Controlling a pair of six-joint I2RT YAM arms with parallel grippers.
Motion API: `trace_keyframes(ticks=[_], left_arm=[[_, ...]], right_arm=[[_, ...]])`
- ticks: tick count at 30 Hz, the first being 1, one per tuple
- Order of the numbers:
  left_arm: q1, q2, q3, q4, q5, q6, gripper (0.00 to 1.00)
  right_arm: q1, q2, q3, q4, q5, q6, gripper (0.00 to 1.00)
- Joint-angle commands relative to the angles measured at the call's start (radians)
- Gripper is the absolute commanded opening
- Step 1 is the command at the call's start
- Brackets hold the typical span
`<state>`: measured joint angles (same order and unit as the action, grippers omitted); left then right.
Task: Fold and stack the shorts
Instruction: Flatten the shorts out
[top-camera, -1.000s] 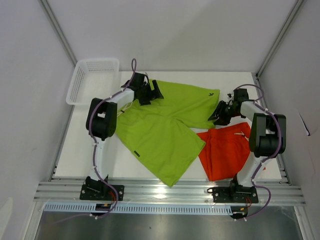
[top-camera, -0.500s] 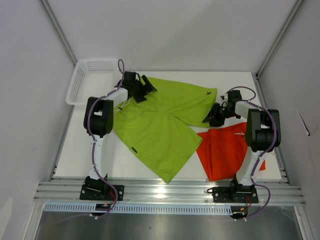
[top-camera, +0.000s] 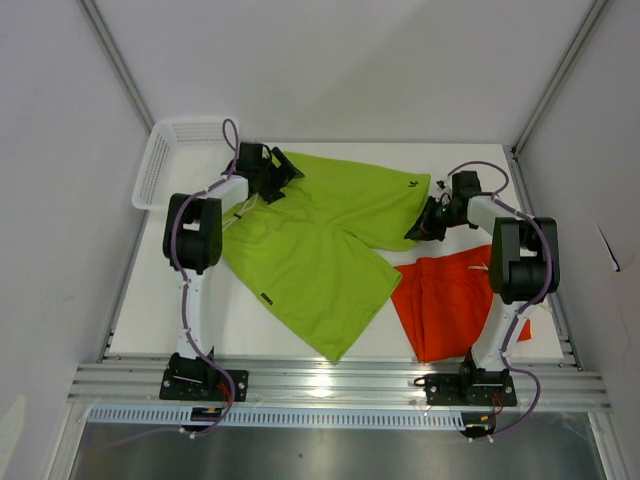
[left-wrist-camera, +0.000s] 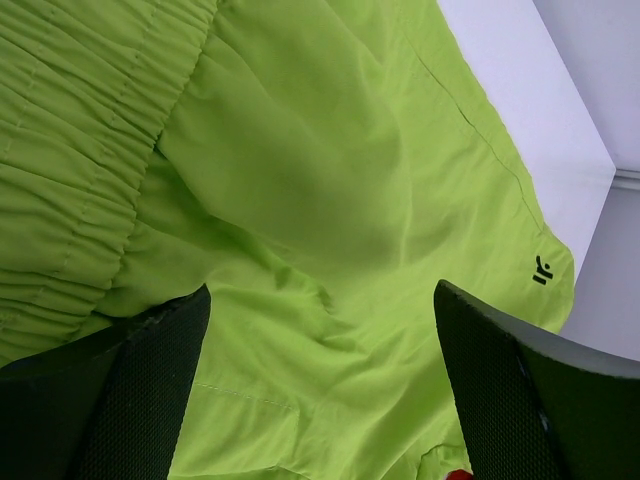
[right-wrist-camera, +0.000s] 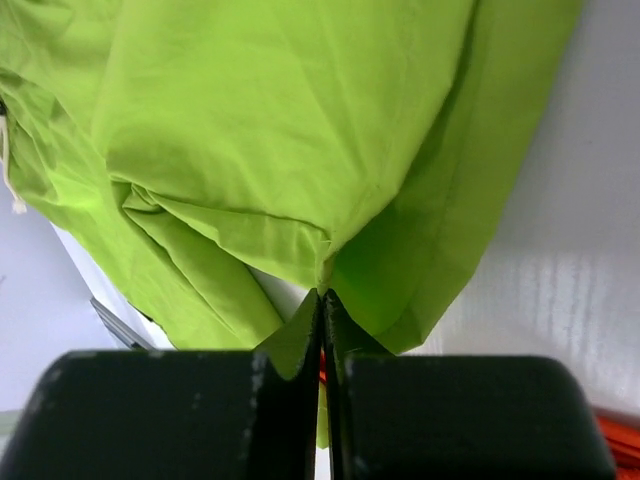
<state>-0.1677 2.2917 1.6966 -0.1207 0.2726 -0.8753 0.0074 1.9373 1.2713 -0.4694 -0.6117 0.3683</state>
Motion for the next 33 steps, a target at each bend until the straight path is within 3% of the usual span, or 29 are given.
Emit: trace_keyframes(ticks=[1, 13, 21, 23, 24, 28, 33], left_arm=[[0.005, 0.026, -0.015, -0.007, -0.035, -0.004, 0.95], [0.002, 0.025, -0.017, -0.008, -0.047, -0.001, 0.95], [0.002, 0.026, -0.012, -0.010, -0.042, 0.005, 0.95], [0.004, 0.026, -0.011, -0.011, -0.039, 0.010, 0.95], [0.004, 0.025, -0.011, -0.010, -0.038, 0.012, 0.95], [0.002, 0.006, -0.028, 0.021, -0.003, 0.030, 0.99], [0.000, -0.061, -0.116, 0.102, 0.060, 0.058, 0.99]], right_arm=[[0.022, -0.015, -0.022, 0.003, -0.029, -0.015, 0.00], [0.068, -0.270, -0.302, 0.058, 0.182, 0.011, 0.00], [0.031, -0.281, -0.310, 0.040, 0.253, -0.003, 0.02], [0.023, -0.259, -0.303, 0.040, 0.254, -0.005, 0.08], [0.020, -0.253, -0.293, 0.041, 0.253, -0.008, 0.25], [0.014, -0.259, -0.256, 0.038, 0.253, -0.005, 0.41], [0.017, -0.287, -0.182, 0.014, 0.237, 0.003, 0.49]])
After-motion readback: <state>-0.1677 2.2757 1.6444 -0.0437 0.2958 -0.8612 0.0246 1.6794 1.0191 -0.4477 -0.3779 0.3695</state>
